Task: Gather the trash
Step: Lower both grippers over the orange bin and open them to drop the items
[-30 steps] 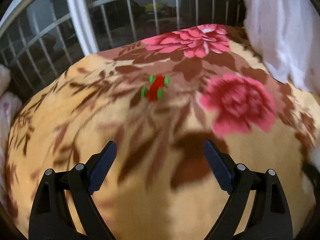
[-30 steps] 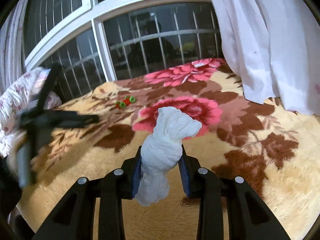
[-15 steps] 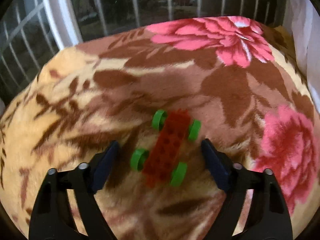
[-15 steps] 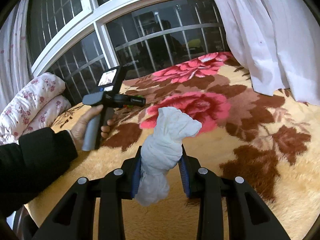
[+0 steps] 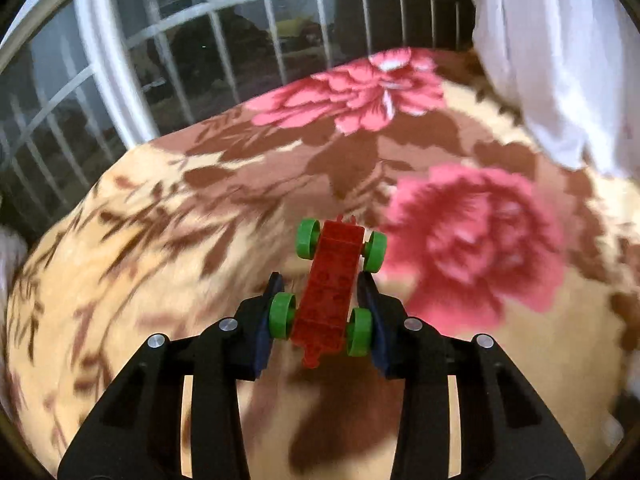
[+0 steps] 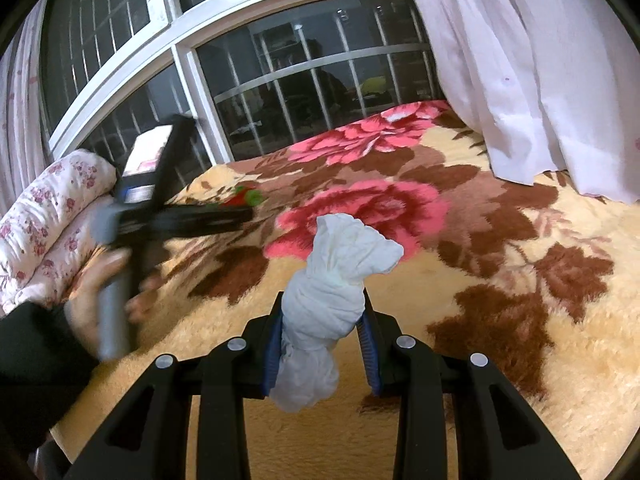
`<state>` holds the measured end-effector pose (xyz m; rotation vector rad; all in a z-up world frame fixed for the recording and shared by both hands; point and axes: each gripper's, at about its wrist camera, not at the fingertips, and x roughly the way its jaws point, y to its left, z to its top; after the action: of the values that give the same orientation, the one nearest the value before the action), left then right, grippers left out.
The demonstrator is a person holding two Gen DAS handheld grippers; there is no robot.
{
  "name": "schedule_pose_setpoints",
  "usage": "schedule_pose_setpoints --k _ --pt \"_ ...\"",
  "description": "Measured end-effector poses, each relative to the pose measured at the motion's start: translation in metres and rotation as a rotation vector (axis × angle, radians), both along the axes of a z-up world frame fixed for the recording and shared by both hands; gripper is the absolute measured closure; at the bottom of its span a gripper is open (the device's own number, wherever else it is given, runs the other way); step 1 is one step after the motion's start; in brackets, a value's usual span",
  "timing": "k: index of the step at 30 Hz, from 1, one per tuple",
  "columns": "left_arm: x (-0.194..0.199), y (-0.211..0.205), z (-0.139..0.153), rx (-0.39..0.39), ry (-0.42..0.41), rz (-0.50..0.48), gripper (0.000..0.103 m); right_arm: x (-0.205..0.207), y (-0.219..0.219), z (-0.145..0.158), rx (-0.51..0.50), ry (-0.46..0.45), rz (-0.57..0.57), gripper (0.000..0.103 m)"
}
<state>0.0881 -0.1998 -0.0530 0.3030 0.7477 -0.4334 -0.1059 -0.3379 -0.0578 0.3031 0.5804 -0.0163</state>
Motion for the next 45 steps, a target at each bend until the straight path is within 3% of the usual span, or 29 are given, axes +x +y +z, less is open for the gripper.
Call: schedule_pose_setpoints --k 4,7,11,16,22,28,34,37,41,45 --pt "-0.047 0.044 0.014 -0.062 0.009 0.076 0.065 -0.004 -0.005 -0.002 0.024 -0.007 -0.037 0.07" --pt "-0.083 0.068 0.019 -0.048 -0.008 0.138 0.065 -0.007 -0.006 -0.002 0.024 -0.016 -0.054 0.07" --pt "-0.132 0.096 0.022 -0.051 -0.011 0.184 0.065 -0.008 -0.002 0.0 -0.007 -0.028 -0.053 0.07" --pt "-0.181 0.127 0.03 -0.121 -0.006 0.226 0.065 -0.01 0.006 0.01 -0.054 -0.013 -0.044 0.07" --pt "-0.233 0.143 0.036 -0.145 -0.052 0.229 0.065 -0.019 0.027 0.05 -0.018 0.0 0.042 0.07" --pt "-0.271 0.152 0.027 -0.16 -0.034 0.196 0.065 -0.068 0.061 0.073 -0.049 -0.022 0.161 0.07" --pt "-0.326 0.161 -0.011 -0.127 0.003 0.133 0.065 -0.141 0.098 0.044 -0.128 0.072 0.262 0.07" --pt "-0.34 0.168 -0.049 -0.102 0.09 0.127 0.065 -0.169 0.116 0.016 -0.175 0.154 0.286 0.07" --pt "-0.35 0.172 -0.097 -0.033 0.187 0.127 0.065 -0.188 0.133 -0.024 -0.16 0.269 0.323 0.07" --pt "-0.348 0.177 -0.123 -0.044 0.294 0.136 0.065 -0.194 0.145 -0.056 -0.164 0.341 0.326 0.07"
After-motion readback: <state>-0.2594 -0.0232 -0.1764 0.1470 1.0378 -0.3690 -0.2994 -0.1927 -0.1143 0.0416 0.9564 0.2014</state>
